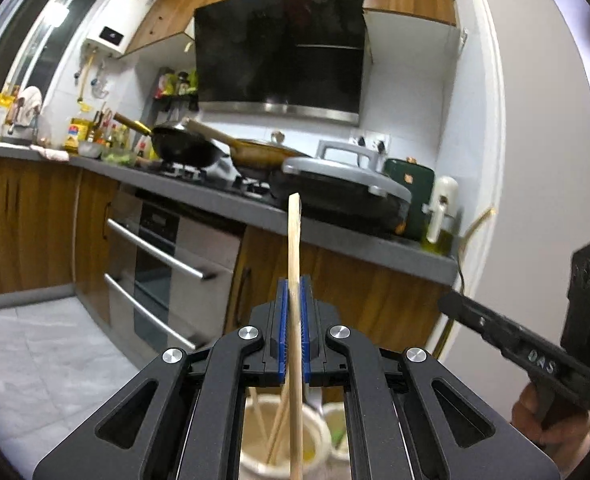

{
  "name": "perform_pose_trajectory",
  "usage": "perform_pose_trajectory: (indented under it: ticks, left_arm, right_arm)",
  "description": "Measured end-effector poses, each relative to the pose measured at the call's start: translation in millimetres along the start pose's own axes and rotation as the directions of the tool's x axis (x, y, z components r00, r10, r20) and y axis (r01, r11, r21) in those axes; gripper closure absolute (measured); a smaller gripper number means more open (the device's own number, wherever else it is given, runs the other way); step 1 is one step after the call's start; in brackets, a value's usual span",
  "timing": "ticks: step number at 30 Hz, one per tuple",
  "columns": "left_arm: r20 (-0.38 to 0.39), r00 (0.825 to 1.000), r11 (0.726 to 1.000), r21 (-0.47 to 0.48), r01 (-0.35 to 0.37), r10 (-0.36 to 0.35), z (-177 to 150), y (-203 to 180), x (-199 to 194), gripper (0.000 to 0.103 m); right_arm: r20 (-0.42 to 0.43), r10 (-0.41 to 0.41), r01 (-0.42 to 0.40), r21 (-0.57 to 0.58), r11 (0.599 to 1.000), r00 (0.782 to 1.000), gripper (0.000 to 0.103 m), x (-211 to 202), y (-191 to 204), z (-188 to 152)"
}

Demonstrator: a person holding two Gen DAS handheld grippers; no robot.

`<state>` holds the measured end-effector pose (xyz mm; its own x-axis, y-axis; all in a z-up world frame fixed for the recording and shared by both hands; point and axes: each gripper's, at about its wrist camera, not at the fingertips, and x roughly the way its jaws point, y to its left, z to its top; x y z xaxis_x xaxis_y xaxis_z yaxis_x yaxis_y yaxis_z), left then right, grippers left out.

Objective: Organize utensils
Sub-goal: 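Insert chopstick in tall pot with left tool while right tool inserts fork in short pot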

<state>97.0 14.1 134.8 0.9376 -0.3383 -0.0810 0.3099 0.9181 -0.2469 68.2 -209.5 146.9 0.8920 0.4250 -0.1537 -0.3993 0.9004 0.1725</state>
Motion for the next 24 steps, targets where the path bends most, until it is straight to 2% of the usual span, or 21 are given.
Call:
perform_pose_trajectory:
  ticks: [5, 10, 19, 24]
  left_arm:
    - [0.040, 0.999, 1.000, -0.004, -0.020, 0.020, -10, 0, 28, 0.097]
    - [0.033, 0.997, 0.997, 0.026, -0.071, 0.070, -27, 6, 44, 0.097]
    - [0.023, 0.997, 0.994, 0.081, -0.075, 0.073, -50, 11, 25, 0.097]
    - [-0.013, 0.997, 0.989, 0.129, -0.074, 0.076, -63, 9, 10, 0.097]
  right_arm:
    - [0.002, -0.027, 0.027, 0.005, 1.000, 1.000, 0.098, 17, -8, -16]
    - [-0.057, -0.022, 0.022, 0.001, 1.000, 0.998, 0.098, 32, -12, -37]
    - [-0.123, -0.012, 0.017, 0.033, 0.999, 0.992, 0.098, 35, -22, -71]
    - [-0.144, -0.017, 0.022, 0.030, 0.999, 0.989, 0.098, 31, -25, -84]
